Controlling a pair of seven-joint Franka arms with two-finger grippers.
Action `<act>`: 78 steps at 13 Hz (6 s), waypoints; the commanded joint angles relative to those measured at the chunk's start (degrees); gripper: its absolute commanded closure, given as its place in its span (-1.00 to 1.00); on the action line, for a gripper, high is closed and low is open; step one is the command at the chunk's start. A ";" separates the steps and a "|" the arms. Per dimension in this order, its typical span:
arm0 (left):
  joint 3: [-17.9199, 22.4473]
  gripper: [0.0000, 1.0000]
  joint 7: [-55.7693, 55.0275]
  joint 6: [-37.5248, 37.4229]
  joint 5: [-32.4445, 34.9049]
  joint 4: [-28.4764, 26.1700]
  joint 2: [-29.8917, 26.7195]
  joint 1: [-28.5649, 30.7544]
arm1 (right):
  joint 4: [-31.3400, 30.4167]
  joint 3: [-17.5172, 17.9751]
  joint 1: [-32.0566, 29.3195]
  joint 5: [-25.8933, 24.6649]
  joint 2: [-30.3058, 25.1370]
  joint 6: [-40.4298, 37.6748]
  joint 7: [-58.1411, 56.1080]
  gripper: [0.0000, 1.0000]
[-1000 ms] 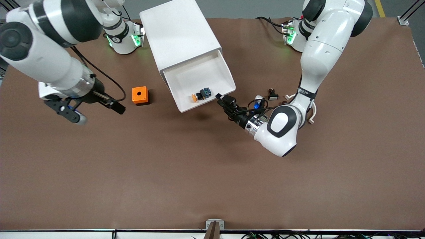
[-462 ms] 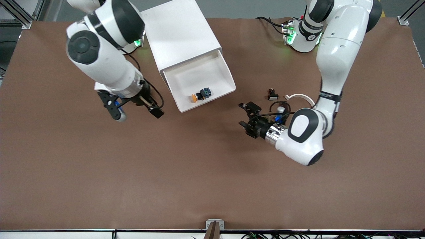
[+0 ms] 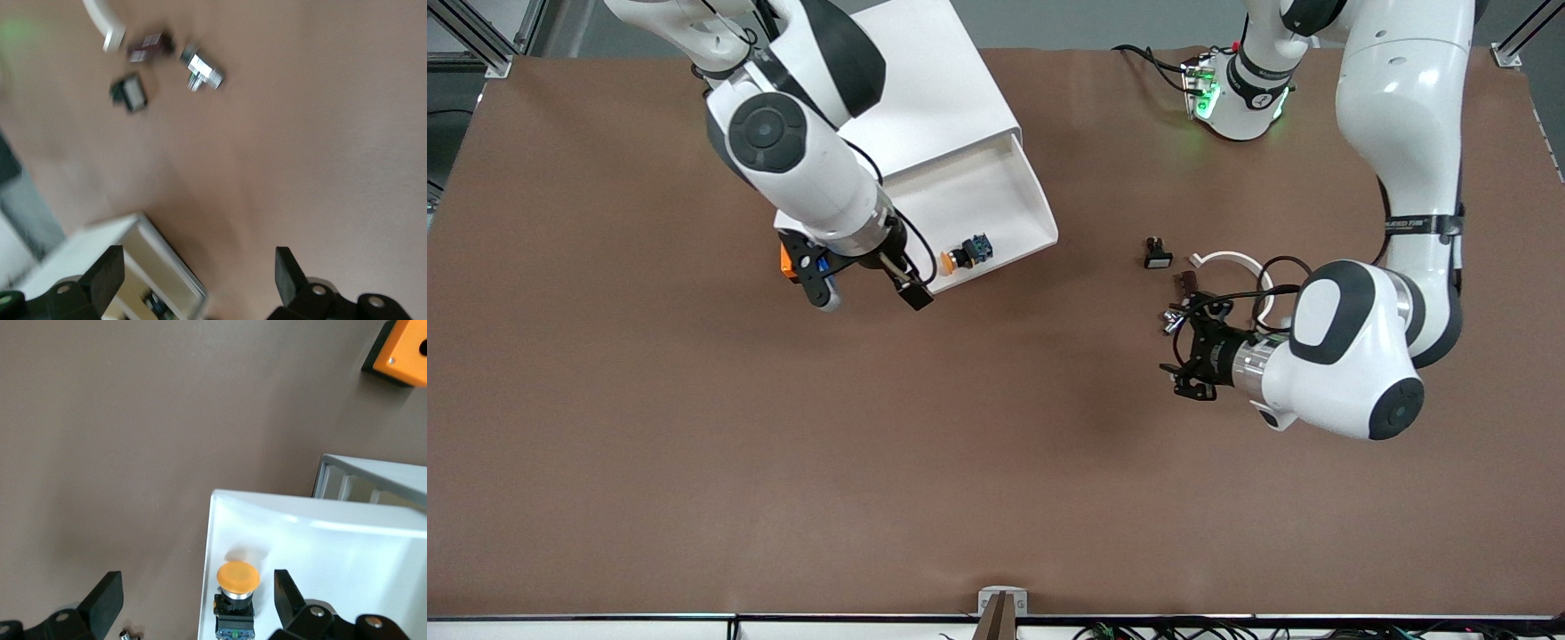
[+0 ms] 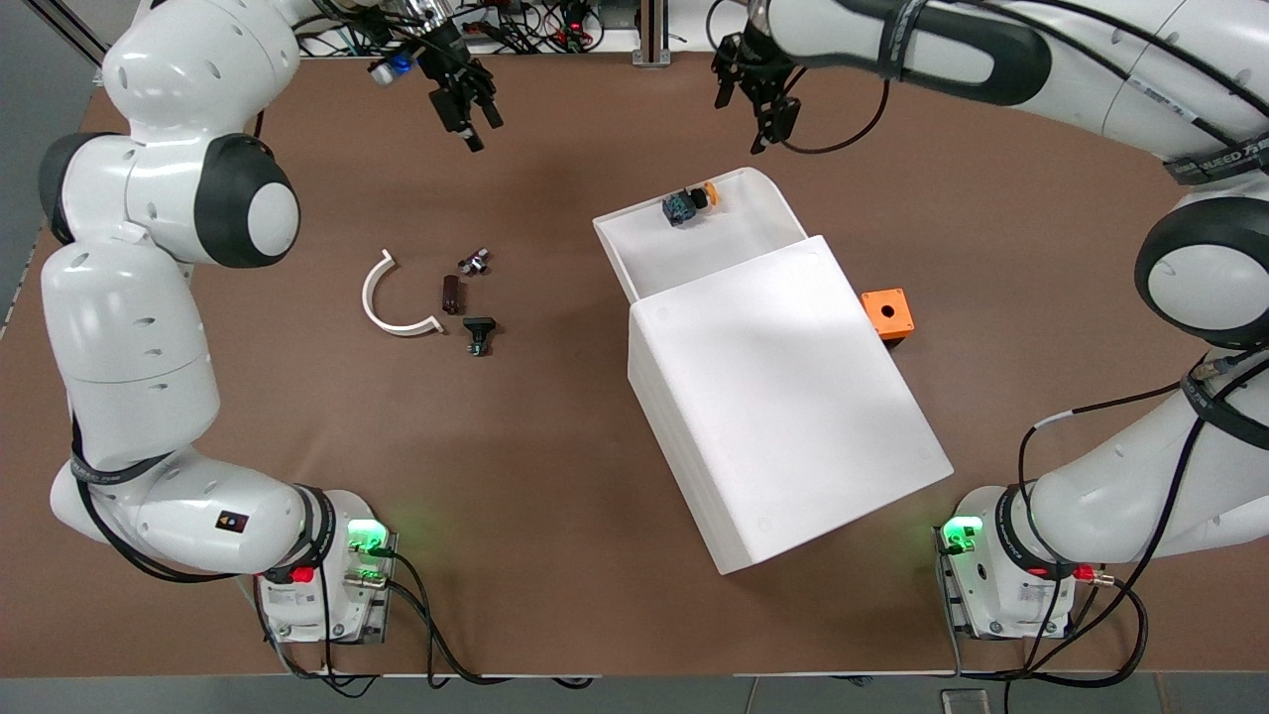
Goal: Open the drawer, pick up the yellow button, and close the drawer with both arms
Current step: 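Grasp the yellow push button in the drawer with the right gripper, then lift the button out with the right gripper while the left gripper withdraws, then push the drawer shut with the left gripper while the right gripper holds the button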
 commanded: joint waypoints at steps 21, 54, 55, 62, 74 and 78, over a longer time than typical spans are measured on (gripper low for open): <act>3.57 -0.99 53.38 3.63 24.26 -1.75 -15.23 -2.44 | -9.86 10.21 -0.43 -11.50 1.35 11.82 16.49 0.66; -12.16 -0.99 22.83 33.60 21.97 -19.33 -8.82 -17.37 | -0.99 -37.51 -10.36 11.53 18.57 12.16 -119.38 0.92; -12.16 -0.99 20.10 33.60 21.97 -19.33 -8.56 -19.04 | -0.99 -37.51 -10.71 11.53 19.45 13.12 -120.70 0.92; -14.79 -0.99 17.00 29.38 18.02 -16.52 -7.41 -22.75 | -2.21 -37.42 -10.98 12.05 20.43 15.15 -120.10 0.69; -18.40 -0.99 8.56 29.20 13.54 -16.96 -5.56 -30.83 | -0.55 -36.98 -9.84 11.88 14.47 8.48 -120.10 -1.00; -18.40 -0.99 6.18 29.12 13.45 -17.13 -5.56 -32.42 | -0.81 -37.07 -9.75 11.44 7.26 6.90 -120.45 -1.00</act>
